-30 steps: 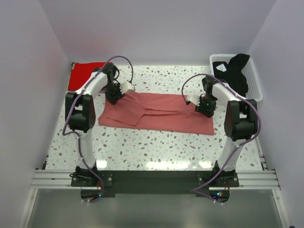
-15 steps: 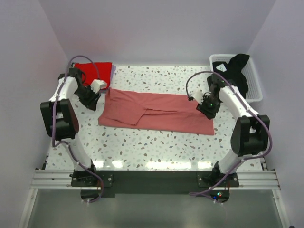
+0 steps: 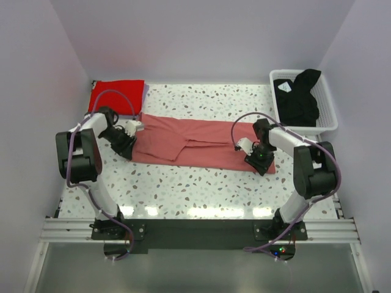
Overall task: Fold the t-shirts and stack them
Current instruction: Fold the tshirt
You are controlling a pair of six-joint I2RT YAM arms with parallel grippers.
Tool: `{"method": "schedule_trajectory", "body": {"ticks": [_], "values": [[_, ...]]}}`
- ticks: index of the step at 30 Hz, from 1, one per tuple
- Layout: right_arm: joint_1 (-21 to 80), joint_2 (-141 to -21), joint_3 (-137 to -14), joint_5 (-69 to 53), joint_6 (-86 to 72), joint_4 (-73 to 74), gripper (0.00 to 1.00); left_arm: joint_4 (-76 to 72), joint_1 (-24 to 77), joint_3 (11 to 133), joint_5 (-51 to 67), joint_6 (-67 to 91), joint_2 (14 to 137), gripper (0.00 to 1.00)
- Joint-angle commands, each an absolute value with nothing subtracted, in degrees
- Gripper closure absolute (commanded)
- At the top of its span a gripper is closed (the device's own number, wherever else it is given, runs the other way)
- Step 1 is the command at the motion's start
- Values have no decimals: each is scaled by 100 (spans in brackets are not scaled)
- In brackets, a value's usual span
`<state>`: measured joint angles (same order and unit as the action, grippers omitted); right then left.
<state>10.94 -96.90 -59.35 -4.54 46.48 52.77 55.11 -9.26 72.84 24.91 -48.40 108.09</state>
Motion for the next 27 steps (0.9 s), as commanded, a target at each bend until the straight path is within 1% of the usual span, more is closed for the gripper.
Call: {"method": "schedule_trajectory", "body": {"ticks": [1, 2, 3, 4, 5, 6, 9, 12, 14, 16, 17, 18, 19, 20, 21, 22, 23, 24, 25, 27], "values": [[1125, -9843, -5731, -54, 4526, 4651, 62, 5168, -958, 6988, 2602, -4851, 10846, 61], [1125, -9844, -5670, -18, 4579, 4589, 64, 5151, -958, 6909, 2558, -4860, 10811, 73], [1125, -9861, -5538, 96, 4640, 4527, 67, 5142, -958, 6769, 2532, -4860, 10784, 80], [1125, -9870, -5476, 236, 4780, 4422, 69, 5150, -958, 6698, 2505, -4869, 10715, 85], [1125, -9861, -5432, 272, 4842, 4404, 71, 5150, -958, 6645, 2435, -4843, 10670, 95], [1125, -9844, -5345, 290, 4904, 4377, 76, 5168, -967, 6497, 2417, -4834, 10644, 99], [1125, -9712, -5204, 439, 5132, 4368, 86, 5352, -958, 6180, 2373, -4895, 10451, 100], [1125, -9467, -5063, 536, 5448, 4447, 88, 5475, -958, 5785, 2391, -4913, 10100, 100], [1125, -9317, -5001, 589, 5686, 4579, 88, 5537, -967, 5600, 2399, -4913, 9792, 100], [1125, -9132, -5097, 458, 5792, 4894, 78, 5581, -958, 5362, 2373, -4896, 9528, 100], [1125, -9080, -5193, 379, 5748, 5035, 64, 5581, -958, 5283, 2382, -4826, 9440, 95], [1142, -8975, -5534, 21, 5678, 5402, 59, 5633, -975, 5265, 2417, -4808, 9344, 86], [1134, -8913, -5755, -183, 5434, 5553, 56, 5669, -1002, 5299, 2487, -4782, 9143, 74], [1142, -8851, -5983, -385, 5275, 5685, 53, 5721, -1045, 5404, 2661, -4746, 9028, 71], [1186, -8824, -6446, -656, 5091, 5921, 52, 5748, -1107, 5484, 2767, -4720, 8922, 67], [1230, -8789, -6677, -1120, 4680, 6002, 52, 5774, -1116, 5580, 2977, -4659, 8747, 62], [1300, -8780, -6871, -1395, 4423, 6038, 49, 5792, -1134, 5677, 3084, -4615, 8676, 60], [1370, -8780, -7143, -1641, 4142, 6029, 49, 5783, -1134, 5817, 3198, -4597, 8597, 60], [1545, -8832, -7241, -2113, 3565, 5907, 49, 5783, -1125, 5888, 3486, -4579, 8491, 57], [1887, -8920, -7330, -2407, 2599, 5400, 50, 5705, -1116, 6002, 3682, -4448, 8438, 55]]}}
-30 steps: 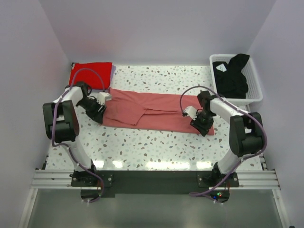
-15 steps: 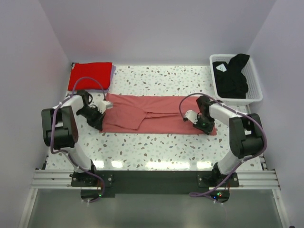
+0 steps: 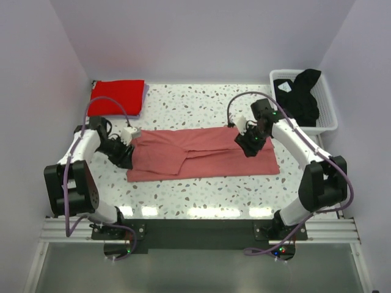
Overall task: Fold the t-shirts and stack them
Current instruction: Fold the tshirt
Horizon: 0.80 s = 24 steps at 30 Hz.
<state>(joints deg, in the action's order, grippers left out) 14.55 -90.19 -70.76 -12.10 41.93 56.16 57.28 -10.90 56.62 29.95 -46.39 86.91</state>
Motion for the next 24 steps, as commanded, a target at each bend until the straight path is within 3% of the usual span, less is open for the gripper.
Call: {"method": "schedule_trajectory", "body": {"ticks": [1, 8, 13, 24], "values": [[2011, -8973, -7339, -2687, 2341, 5231, 51, 5678, -1090, 6029, 3752, -4369, 8464, 55], [2855, -9851, -7242, -3489, -50, 3193, 52, 5337, -959, 5942, 4034, -3605, 8973, 57], [3462, -10353, -7154, -3340, -1844, 1558, 48, 5028, -861, 5897, 3745, -3279, 9369, 59], [4078, -11144, -7032, -2988, -3339, 739, 46, 4869, -844, 5924, 3296, -3050, 9861, 60]]}}
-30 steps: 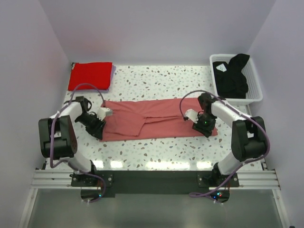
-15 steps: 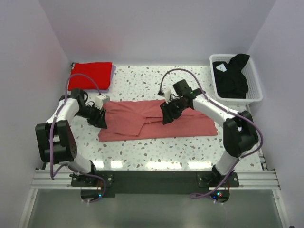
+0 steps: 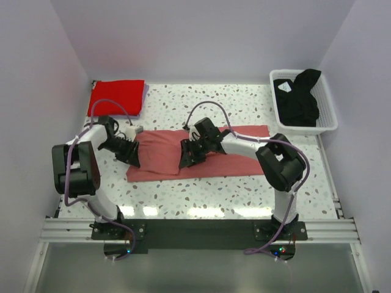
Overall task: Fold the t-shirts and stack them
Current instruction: Fold the tshirt
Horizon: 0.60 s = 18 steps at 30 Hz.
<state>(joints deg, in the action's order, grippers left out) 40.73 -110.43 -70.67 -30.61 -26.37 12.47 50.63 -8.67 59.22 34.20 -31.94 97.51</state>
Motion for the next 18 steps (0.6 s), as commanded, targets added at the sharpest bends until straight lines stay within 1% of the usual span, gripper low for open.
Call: {"method": "schedule_trajectory", "body": {"ticks": [1, 9, 18], "values": [[4087, -11162, -7005, -2980, -3375, 712, 45, 4878, -844, 5898, 3261, -3076, 9861, 60], [4350, -11469, -6952, -3014, -3779, 483, 44, 4711, -817, 5537, 3199, -3059, 9773, 61], [4421, -11725, -7110, -3155, -4069, 431, 48, 4711, -747, 5564, 3243, -3059, 9677, 67]]}}
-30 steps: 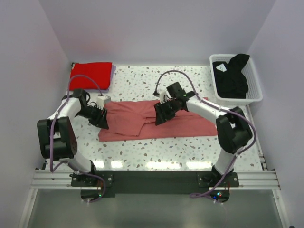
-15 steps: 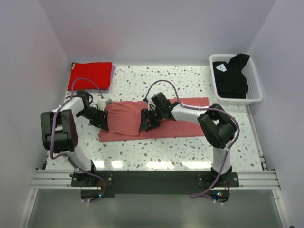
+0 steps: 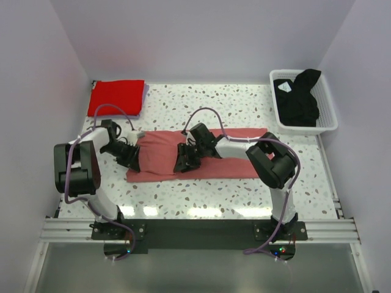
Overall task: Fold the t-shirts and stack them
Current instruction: Fold the tshirt
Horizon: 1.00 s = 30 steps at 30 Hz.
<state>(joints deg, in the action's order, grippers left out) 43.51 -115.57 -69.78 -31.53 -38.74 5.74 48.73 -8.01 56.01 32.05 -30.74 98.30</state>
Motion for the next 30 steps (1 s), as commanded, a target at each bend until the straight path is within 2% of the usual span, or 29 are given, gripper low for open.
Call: {"method": "schedule_trajectory", "body": {"ticks": [1, 10, 14, 21, 30], "values": [[4421, -11733, -7119, -3225, -4087, 422, 50, 4720, -738, 5563, 3226, -3059, 9659, 67], [4403, -11206, -7119, -3217, -3587, 1291, 52, 4886, -747, 5747, 3094, -3137, 9545, 73], [4290, -11276, -6891, -3084, -3235, 1582, 52, 4966, -747, 5888, 3041, -3216, 9545, 87], [4289, -11048, -6943, -3295, -3515, 1240, 52, 5238, -747, 6029, 3243, -3427, 9483, 97], [4386, -11275, -7093, -3525, -4385, 721, 55, 5344, -747, 6047, 3313, -3489, 9492, 99]]}}
